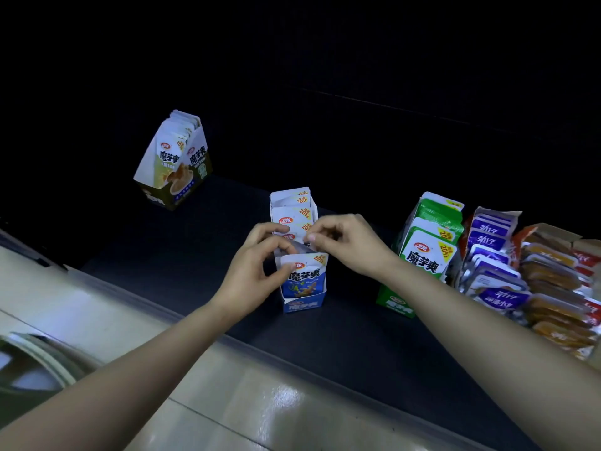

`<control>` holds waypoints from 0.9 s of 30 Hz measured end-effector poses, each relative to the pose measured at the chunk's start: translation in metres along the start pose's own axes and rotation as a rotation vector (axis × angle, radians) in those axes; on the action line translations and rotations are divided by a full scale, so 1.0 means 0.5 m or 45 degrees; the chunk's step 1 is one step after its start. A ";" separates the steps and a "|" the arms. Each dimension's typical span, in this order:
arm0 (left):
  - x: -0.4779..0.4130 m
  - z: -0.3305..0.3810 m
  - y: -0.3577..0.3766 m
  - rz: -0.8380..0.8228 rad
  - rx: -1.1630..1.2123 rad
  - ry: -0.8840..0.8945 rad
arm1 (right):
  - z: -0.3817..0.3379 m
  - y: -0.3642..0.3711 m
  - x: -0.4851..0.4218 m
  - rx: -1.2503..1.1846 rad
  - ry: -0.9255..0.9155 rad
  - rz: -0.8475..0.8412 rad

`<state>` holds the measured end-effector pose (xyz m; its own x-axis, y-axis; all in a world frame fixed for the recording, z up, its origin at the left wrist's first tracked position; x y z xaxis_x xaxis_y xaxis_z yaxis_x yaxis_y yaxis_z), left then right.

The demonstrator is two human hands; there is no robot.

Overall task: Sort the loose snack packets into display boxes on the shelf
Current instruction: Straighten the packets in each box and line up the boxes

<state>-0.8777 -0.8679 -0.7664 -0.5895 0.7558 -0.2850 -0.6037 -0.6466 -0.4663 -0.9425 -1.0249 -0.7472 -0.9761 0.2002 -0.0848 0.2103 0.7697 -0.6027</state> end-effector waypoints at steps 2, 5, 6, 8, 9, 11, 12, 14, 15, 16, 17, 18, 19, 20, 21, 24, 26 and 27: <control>0.003 0.004 -0.001 0.003 -0.014 0.041 | 0.020 0.018 -0.001 0.055 0.072 -0.095; 0.012 0.006 0.003 -0.034 0.020 0.034 | 0.035 0.012 0.001 -0.024 0.074 -0.042; 0.012 0.001 0.003 -0.043 0.031 -0.003 | 0.034 0.000 -0.003 0.023 0.026 0.063; 0.009 -0.009 0.006 -0.049 0.014 -0.056 | 0.032 -0.016 -0.017 0.269 -0.028 0.202; 0.006 -0.011 0.005 -0.046 -0.045 -0.030 | 0.032 -0.014 -0.025 0.407 -0.026 0.195; -0.001 -0.010 0.002 -0.021 -0.210 0.074 | 0.035 0.000 -0.036 0.572 0.003 0.107; -0.004 -0.011 -0.002 0.001 -0.266 0.104 | 0.039 0.003 -0.038 0.561 0.009 0.075; -0.007 -0.011 -0.006 0.036 -0.366 0.158 | 0.041 0.004 -0.032 0.381 -0.029 0.035; -0.007 -0.009 -0.006 0.030 -0.406 0.189 | 0.039 0.003 -0.027 0.267 -0.051 0.004; -0.005 -0.008 -0.004 0.013 -0.418 0.212 | 0.039 0.000 -0.021 0.181 -0.060 -0.022; -0.001 -0.006 -0.002 -0.006 -0.402 0.226 | 0.039 -0.004 -0.015 0.127 -0.058 -0.028; 0.003 -0.004 0.000 -0.017 -0.384 0.240 | 0.039 -0.007 -0.010 0.103 -0.045 -0.019; 0.006 -0.003 0.002 -0.013 -0.379 0.258 | 0.038 -0.010 -0.005 0.093 -0.020 -0.009; 0.007 -0.002 0.003 0.000 -0.389 0.278 | 0.037 -0.011 -0.002 0.079 0.000 -0.004; 0.008 -0.001 0.004 0.014 -0.399 0.291 | 0.035 -0.011 0.000 0.048 0.014 0.000; 0.006 -0.007 0.000 0.038 -0.358 0.263 | 0.033 -0.005 -0.006 -0.114 0.071 0.035; 0.007 -0.010 0.001 0.021 -0.332 0.251 | 0.037 0.002 -0.011 -0.253 0.117 0.000; 0.010 -0.009 0.003 0.004 -0.339 0.259 | 0.038 0.007 -0.013 -0.306 0.135 -0.064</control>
<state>-0.8790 -0.8645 -0.7724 -0.4560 0.7761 -0.4356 -0.4244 -0.6198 -0.6601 -0.9366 -1.0350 -0.7640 -0.9771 0.2106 0.0316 0.1811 0.8995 -0.3975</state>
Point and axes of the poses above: each hand's wrist, its own x-axis away from the middle knuckle, its own y-axis out of the palm, z = x × y, the point moved 6 cm from there along -x, towards the middle knuckle, and after that the axes turned 2 degrees about x, right-handed, at the moved point
